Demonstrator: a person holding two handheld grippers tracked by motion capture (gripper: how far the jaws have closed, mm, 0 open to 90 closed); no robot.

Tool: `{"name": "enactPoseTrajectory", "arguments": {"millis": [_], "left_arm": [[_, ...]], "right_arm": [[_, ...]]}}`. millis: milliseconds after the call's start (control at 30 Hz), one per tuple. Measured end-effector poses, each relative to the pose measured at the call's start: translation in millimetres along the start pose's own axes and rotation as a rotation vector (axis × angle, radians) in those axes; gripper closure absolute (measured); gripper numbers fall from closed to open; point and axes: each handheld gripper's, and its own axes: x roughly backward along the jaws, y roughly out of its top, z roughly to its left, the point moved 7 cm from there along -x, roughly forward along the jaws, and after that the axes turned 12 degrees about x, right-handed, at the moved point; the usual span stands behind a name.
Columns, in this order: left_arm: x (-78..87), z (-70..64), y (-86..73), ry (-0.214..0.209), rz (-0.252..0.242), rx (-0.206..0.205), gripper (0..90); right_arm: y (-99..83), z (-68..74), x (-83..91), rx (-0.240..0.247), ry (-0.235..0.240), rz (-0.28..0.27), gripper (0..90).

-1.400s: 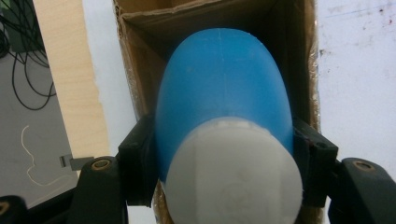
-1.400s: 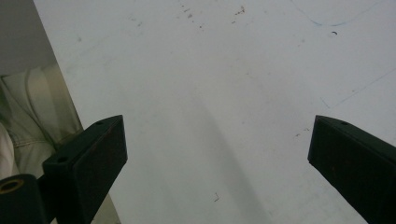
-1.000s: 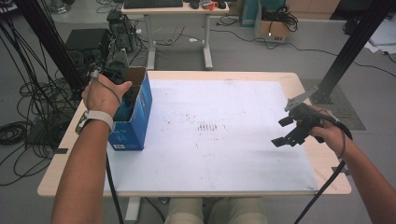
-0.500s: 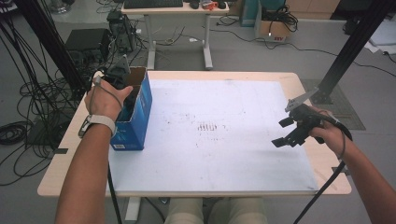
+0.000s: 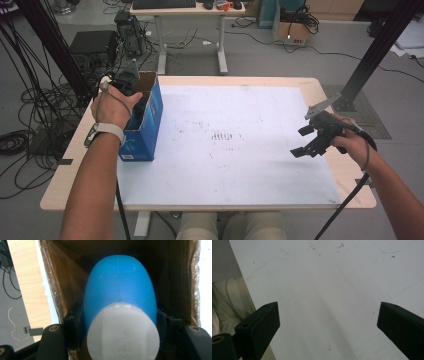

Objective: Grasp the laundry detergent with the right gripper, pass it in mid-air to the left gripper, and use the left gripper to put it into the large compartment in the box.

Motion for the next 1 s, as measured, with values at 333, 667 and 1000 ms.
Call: {"name": "enactPoseTrajectory", "arguments": {"millis": [333,667,1000], "left_arm": [[-0.3,1.3,-0.8,0.005,-0.005,0.005,37.4],[0.0,2.0,-1.4,0.007,0.000,0.004,37.4],[0.2,2.3,-1.4,0.005,0.004,0.004,37.4]], "right_arm": [[1.3,0.6,-0.9,0.011,0.000,-0.003,4.4],[1.5,2.0,0.8,0.008,-0.003,-0.002,4.3],[2.5,2.5,0.9,0.010,-0.003,0.001,4.3]]}}
